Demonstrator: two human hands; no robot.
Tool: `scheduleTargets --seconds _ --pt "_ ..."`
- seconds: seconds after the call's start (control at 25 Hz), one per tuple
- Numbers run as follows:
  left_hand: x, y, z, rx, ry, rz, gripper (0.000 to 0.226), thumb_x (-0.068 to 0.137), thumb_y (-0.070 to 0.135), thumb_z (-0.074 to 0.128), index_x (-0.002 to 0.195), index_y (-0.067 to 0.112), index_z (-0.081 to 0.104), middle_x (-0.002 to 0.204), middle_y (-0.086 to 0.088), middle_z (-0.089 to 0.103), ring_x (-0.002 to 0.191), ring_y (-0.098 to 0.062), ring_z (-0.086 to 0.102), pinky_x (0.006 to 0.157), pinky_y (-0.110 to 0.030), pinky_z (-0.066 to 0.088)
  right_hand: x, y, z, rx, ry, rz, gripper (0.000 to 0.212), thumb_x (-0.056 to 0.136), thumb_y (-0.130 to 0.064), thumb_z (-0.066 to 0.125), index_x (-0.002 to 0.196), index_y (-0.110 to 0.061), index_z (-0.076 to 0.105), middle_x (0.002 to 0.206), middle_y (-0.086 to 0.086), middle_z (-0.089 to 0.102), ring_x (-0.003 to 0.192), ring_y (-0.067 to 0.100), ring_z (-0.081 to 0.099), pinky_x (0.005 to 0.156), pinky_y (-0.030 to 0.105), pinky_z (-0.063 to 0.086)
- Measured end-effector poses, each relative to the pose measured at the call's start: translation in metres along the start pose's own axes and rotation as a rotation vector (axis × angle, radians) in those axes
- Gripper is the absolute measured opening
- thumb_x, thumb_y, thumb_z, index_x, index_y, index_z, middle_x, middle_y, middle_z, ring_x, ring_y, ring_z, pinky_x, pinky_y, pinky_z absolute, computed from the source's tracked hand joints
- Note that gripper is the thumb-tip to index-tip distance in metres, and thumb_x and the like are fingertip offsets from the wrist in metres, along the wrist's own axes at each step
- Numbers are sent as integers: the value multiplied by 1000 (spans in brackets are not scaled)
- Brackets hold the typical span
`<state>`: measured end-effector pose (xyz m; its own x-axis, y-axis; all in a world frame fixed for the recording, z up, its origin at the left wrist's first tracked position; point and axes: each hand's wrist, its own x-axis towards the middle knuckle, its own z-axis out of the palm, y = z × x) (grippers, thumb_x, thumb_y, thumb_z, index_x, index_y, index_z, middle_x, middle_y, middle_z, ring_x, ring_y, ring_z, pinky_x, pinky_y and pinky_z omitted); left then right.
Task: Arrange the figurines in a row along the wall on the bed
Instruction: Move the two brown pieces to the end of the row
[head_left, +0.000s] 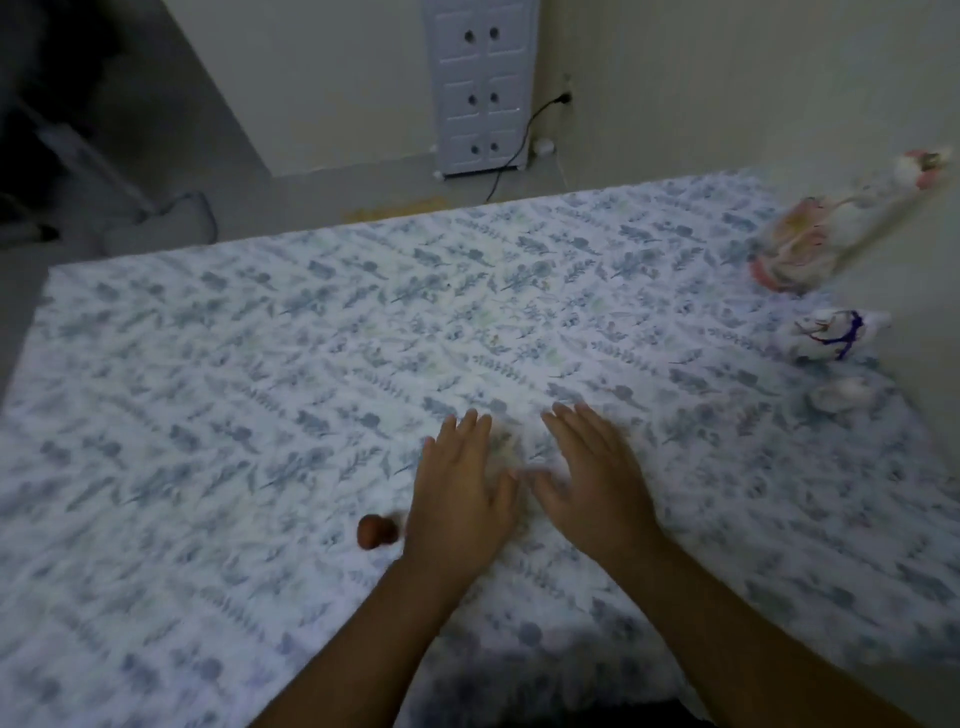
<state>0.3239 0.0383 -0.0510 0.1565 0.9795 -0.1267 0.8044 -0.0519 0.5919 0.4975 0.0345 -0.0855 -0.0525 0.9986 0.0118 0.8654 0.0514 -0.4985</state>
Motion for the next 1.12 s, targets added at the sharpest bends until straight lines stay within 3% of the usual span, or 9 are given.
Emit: scheduleTargets --seconds 0.12,0.24,0.4,0.48,0.6,0.68,0.76,0.88,1.12 --pt "-46 -59 -28 -75 22 -106 67 100 38 50 159 17 24 167 1 18 154 -15 5 126 -37 4 -18 -53 40 10 -163 -98 71 87 -47 61 150 -24 38 158 -5 35 149 16 21 121 37 15" --pt "-68 -105 -36 -142 -13 -168 76 93 41 61 157 17 29 163 1 27 152 -18 17 124 -38 17 -29 -82 68 75 -273 -113 76 81 -43 67 149 -23 40 155 -5 38 145 15 28 119 34 21" --pt "-66 -130 -37 -289 19 -137 52 83 24 78 130 16 57 115 13 58 103 12 48 91 -15 40 -25 -108 84 229 -219 -18 37 77 -17 79 113 -15 69 114 3 69 109 18 58 95 34 49" --pt "-58 -129 -40 -336 22 -170 32 86 18 74 115 23 61 100 21 61 90 8 56 75 -13 41 -22 -117 81 313 -148 84 16 77 -6 78 92 -5 71 91 10 73 87 23 66 75 24 51" --pt "-43 -120 -35 -356 -26 -137 24 85 13 73 103 24 63 91 10 67 84 -10 63 68 -18 48 -25 -110 63 395 -67 264 16 79 -7 79 91 -6 69 87 3 67 75 4 58 71 4 45" --pt "-30 -101 -25 -362 -53 -41 21 82 11 74 97 21 65 90 6 67 86 -13 63 75 -27 53 -32 -88 47 413 21 319 15 78 -6 80 86 -7 67 85 -1 65 77 5 58 72 10 50" --pt "-16 -71 -8 -342 -69 62 19 80 8 75 94 18 67 91 5 67 88 -14 62 79 -31 53 -40 -56 29 390 115 349 15 76 -4 80 82 -8 67 83 -8 60 83 10 61 77 27 56" --pt "9 -4 34 -319 -126 177 19 84 8 74 101 16 73 98 5 71 91 -9 62 84 -24 52 -53 8 -9 376 228 476 12 78 -7 79 84 -8 68 88 -3 61 87 18 65 79 38 59" --pt "59 153 146 -335 -318 367 33 84 9 77 116 14 73 117 -2 72 103 -8 63 92 -19 51 -80 155 -91 317 438 765 20 79 -16 81 95 -9 71 93 9 66 87 23 65 77 30 51"
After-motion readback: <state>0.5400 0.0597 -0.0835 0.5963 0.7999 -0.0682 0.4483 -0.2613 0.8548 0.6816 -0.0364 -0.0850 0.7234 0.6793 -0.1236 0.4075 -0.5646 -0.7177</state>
